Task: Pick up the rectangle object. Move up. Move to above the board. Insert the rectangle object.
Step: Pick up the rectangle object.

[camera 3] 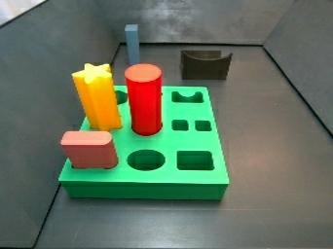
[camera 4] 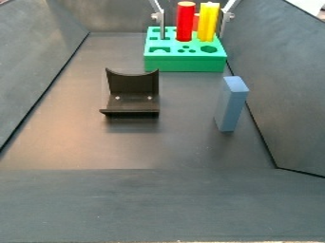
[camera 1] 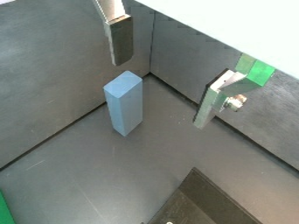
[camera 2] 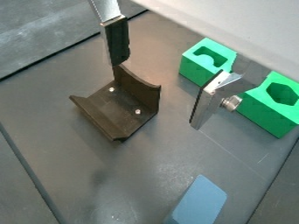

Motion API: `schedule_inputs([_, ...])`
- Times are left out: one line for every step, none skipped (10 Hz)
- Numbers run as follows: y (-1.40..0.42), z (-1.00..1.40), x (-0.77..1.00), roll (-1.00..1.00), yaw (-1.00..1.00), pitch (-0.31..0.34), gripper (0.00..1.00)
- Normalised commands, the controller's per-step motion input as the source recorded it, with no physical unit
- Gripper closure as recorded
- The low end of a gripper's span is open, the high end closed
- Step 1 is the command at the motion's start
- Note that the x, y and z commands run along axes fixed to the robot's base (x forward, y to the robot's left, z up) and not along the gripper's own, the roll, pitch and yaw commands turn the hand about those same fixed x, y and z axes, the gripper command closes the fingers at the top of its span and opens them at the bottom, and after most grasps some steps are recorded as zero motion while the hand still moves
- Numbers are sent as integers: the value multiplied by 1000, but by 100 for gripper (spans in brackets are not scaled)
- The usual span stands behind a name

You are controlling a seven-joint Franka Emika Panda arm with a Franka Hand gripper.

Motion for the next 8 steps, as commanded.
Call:
schedule_inputs([0, -143, -226, 74, 0, 14, 0])
schedule_inputs([43, -174, -497, 106, 0, 0, 0])
schedule_inputs([111, -206, -560, 120, 0, 3, 0])
schedule_inputs([134, -137, -677, 111, 0, 0, 0])
schedule_inputs([120, -163, -660, 90, 63, 0, 0])
schedule_inputs([100, -249, -551, 91, 157, 0, 0])
schedule_inputs([111, -317, -531, 84, 180, -7, 0])
schedule_inputs([140, -306, -477, 51, 214, -19, 0])
